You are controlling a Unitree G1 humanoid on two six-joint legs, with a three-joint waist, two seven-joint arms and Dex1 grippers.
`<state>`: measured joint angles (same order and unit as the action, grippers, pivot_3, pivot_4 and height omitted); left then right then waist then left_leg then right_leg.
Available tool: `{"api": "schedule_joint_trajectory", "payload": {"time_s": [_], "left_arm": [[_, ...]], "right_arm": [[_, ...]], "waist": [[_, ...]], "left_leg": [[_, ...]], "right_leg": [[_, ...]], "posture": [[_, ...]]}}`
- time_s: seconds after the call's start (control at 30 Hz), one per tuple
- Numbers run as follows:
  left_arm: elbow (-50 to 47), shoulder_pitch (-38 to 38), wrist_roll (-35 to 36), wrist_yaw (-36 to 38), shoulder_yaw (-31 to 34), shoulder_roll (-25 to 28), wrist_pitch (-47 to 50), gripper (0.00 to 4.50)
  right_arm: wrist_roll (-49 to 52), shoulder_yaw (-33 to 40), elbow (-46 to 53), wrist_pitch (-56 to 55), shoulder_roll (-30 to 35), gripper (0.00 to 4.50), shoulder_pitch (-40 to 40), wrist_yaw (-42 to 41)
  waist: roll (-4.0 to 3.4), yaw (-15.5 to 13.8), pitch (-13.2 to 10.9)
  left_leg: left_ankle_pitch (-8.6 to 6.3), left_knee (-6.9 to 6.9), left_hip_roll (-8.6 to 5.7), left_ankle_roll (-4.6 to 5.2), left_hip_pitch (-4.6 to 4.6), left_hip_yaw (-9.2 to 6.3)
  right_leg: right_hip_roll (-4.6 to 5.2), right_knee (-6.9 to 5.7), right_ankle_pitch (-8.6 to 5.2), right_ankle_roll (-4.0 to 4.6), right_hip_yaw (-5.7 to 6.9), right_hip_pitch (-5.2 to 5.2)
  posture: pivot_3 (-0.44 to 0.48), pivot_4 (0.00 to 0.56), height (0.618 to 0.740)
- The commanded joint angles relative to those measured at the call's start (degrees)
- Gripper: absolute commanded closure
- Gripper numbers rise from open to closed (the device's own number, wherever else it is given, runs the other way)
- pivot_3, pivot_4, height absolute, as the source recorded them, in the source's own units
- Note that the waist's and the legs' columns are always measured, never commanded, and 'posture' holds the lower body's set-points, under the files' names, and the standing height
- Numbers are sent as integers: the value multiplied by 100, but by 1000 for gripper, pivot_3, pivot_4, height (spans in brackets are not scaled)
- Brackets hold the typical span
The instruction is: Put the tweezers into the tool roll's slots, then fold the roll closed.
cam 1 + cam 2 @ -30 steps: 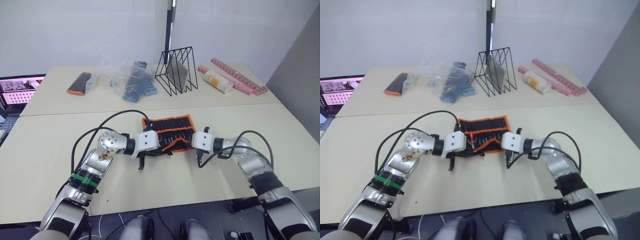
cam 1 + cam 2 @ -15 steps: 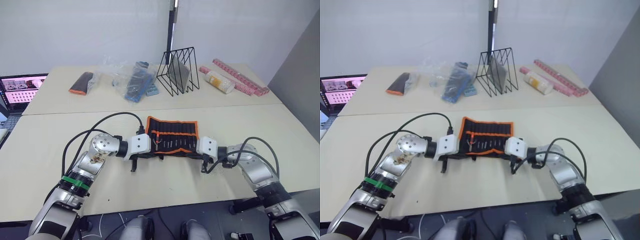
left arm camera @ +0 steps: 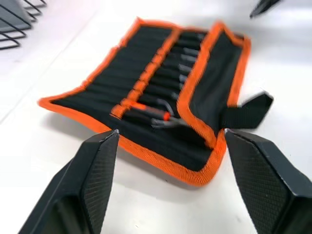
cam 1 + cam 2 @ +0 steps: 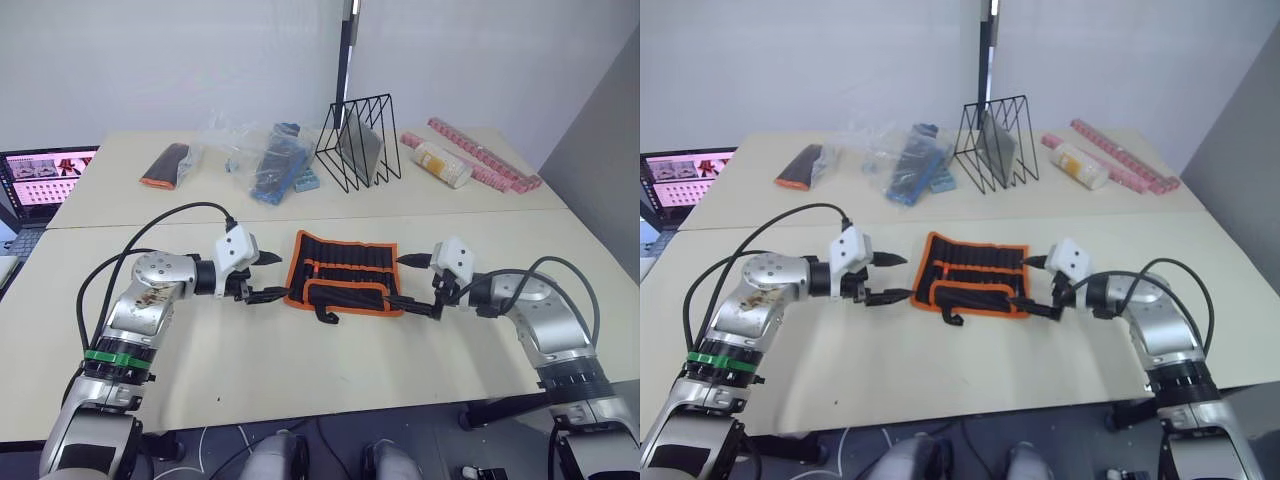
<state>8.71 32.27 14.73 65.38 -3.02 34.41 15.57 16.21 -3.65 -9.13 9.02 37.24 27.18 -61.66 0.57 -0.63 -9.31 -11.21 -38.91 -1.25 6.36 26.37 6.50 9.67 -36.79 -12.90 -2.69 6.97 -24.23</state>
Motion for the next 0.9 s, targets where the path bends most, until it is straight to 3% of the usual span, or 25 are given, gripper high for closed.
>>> {"api": "schedule_joint_trajectory", "payload": {"time_s": [0.03,0.1,0.13,0.23,0.47,0.57,0.9], "left_arm": [[-608,-103,516,-248,290,-174,393,927],[-855,-205,690,-388,352,-270,606,927],[-989,-269,768,-451,365,-315,711,1190],[-1334,-485,866,-704,296,-463,944,2095],[-1527,-671,560,-1371,-288,-1015,1124,4441],[-1399,-614,334,-1591,-534,-1167,1126,4500],[12,-339,-611,-2492,-1155,-1802,973,4500]], "right_arm": [[306,227,370,251,-164,251,-135,159],[455,313,546,395,-283,251,-215,246],[535,344,673,471,-347,223,-265,303],[698,370,1027,711,-526,1017,-420,484],[290,-80,1447,894,-1079,3445,-672,1225],[79,-265,1424,951,-1276,4456,-719,1540],[-663,-627,706,995,-1730,4483,-633,2347]], "waist": [[0,-3,0],[0,-4,0],[0,-5,0],[0,-2,0],[0,-26,0],[0,-22,0],[-1,-17,1]], "left_leg": [[0,0,0,0,0,0],[0,0,0,0,0,0],[0,0,0,0,0,1],[0,1,0,-1,0,0],[1,2,-5,-3,-1,1],[2,2,-4,-4,-1,1],[4,5,-6,-8,-1,1]], "right_leg": [[0,1,0,-1,0,0],[0,1,1,-2,0,1],[-3,0,2,-1,0,1],[-6,0,2,-2,-1,1],[-17,0,4,-4,-1,2],[-20,0,4,-4,-2,1],[-27,-2,4,-4,-4,-2]], "posture": [[0,150,704],[0,150,704],[0,150,704],[0,150,704],[0,150,704],[0,150,704],[0,150,704]]}}
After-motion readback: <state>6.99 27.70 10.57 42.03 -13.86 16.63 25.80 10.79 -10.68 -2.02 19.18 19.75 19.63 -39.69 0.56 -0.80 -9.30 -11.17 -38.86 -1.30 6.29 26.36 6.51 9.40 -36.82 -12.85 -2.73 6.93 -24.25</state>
